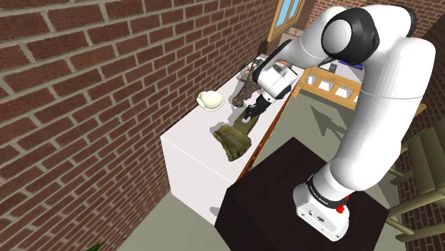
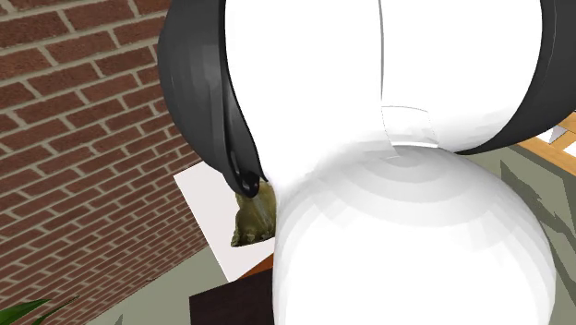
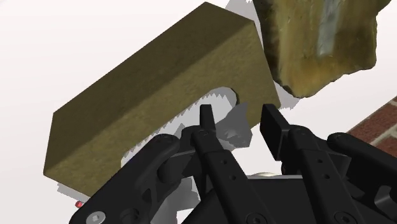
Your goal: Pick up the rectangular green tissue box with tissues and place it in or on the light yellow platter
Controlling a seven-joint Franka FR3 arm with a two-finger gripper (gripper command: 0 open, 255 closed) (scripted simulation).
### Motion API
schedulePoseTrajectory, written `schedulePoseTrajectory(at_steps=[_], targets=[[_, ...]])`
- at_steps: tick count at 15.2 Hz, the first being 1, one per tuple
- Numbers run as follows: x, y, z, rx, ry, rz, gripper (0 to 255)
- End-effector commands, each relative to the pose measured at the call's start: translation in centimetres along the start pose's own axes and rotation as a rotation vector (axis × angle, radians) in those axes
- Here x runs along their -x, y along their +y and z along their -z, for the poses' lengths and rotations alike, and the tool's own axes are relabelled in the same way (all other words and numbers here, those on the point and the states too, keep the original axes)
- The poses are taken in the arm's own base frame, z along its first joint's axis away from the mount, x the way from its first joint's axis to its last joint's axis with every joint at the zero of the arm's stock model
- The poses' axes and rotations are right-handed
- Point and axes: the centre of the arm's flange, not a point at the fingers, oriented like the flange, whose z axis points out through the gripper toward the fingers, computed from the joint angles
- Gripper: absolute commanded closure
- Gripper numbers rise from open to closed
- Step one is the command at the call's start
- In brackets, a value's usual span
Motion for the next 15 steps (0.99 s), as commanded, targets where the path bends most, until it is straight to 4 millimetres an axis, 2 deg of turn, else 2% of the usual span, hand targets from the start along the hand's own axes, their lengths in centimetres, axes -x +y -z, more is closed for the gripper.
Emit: schedulePoseTrajectory(at_steps=[1,8,15], targets=[[0.1,0.3,0.1,0.010,0.003,-0.004,255],[0.1,0.3,0.1,0.010,0.003,-0.004,255],[-0.5,-1.0,3.4,0.010,0.003,-0.004,255]])
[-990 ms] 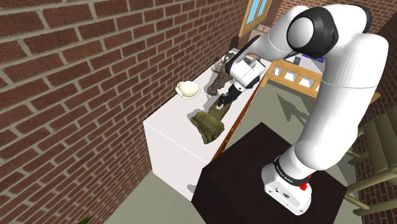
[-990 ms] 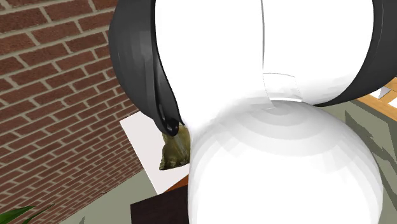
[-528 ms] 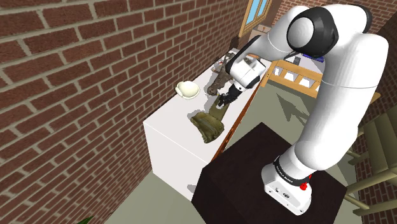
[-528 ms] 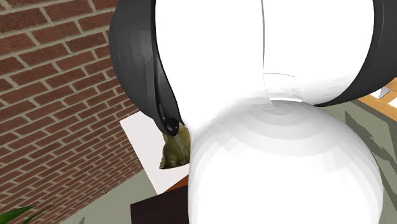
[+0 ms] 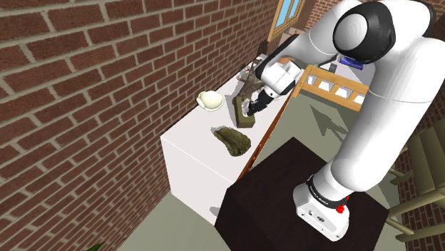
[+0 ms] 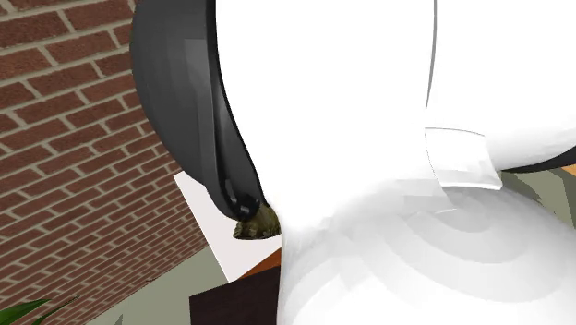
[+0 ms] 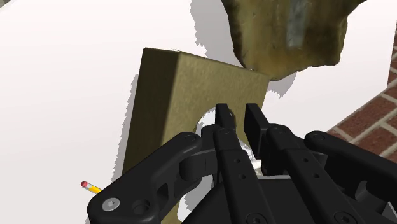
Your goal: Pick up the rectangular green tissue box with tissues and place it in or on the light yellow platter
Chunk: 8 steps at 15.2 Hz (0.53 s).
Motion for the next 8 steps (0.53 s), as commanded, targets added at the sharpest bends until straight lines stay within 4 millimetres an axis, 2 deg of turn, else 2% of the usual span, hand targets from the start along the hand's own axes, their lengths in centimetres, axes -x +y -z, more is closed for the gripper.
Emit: schedulePoseTrajectory(at_steps=[1,8], targets=[[-0.2,-0.3,1.0,0.000,0.000,0.000,255],[-0.8,-1.6,4.4,0.000,0.000,0.000,255]])
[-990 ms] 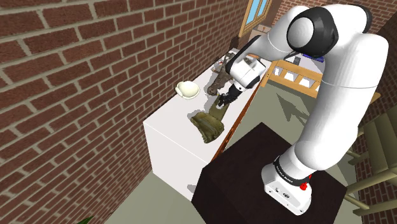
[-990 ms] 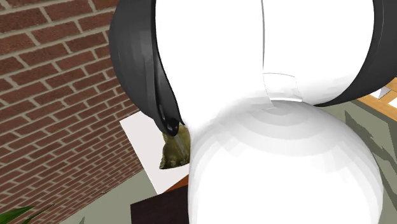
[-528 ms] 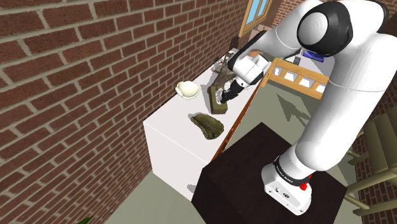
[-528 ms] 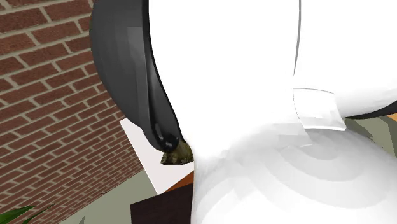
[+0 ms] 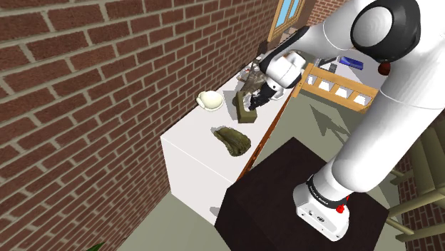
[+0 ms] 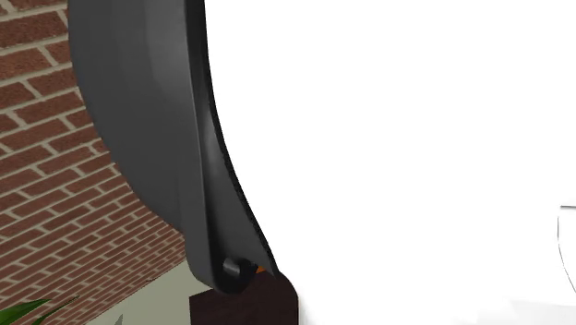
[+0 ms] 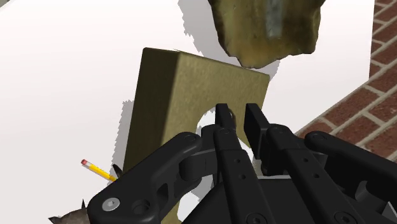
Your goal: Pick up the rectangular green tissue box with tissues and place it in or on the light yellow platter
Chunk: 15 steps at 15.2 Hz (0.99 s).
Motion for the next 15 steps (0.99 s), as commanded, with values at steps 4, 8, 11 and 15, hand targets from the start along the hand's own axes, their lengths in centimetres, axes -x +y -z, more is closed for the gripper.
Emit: schedulePoseTrajectory(at_steps=[4,8,11,15], targets=[[-0.4,-0.9,2.4,0.000,0.000,0.000,255],[-0.7,-1.7,4.4,0.000,0.000,0.000,255],[-1.0,-2.2,5.8,0.000,0.000,0.000,255],[-1.3,-3.0,7.8,0.000,0.000,0.000,255]])
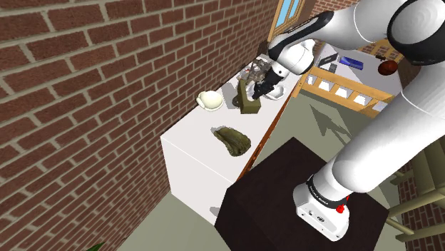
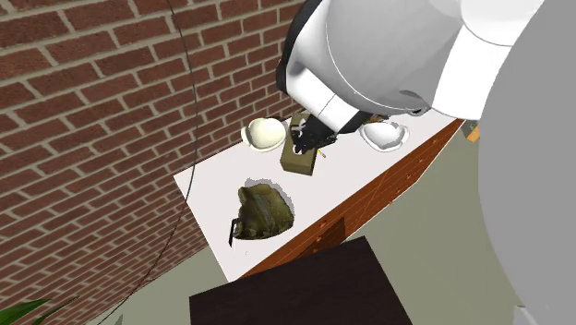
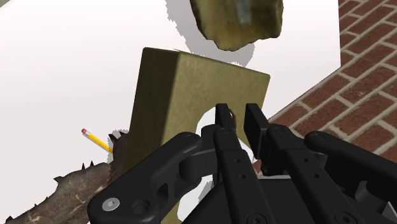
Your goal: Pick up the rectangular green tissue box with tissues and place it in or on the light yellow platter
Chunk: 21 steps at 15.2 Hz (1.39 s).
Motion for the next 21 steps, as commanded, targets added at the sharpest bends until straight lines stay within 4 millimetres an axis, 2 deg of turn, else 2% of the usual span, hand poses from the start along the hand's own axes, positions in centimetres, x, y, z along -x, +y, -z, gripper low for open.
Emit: schedulePoseTrajectory(at_steps=[1,3,21], targets=[[0.0,-0.4,1.1,0.001,0.000,0.000,255],[-0.2,-0.7,1.9,0.001,0.000,0.000,255],[-21.1,-11.2,-1.9,0.001,0.000,0.000,255]])
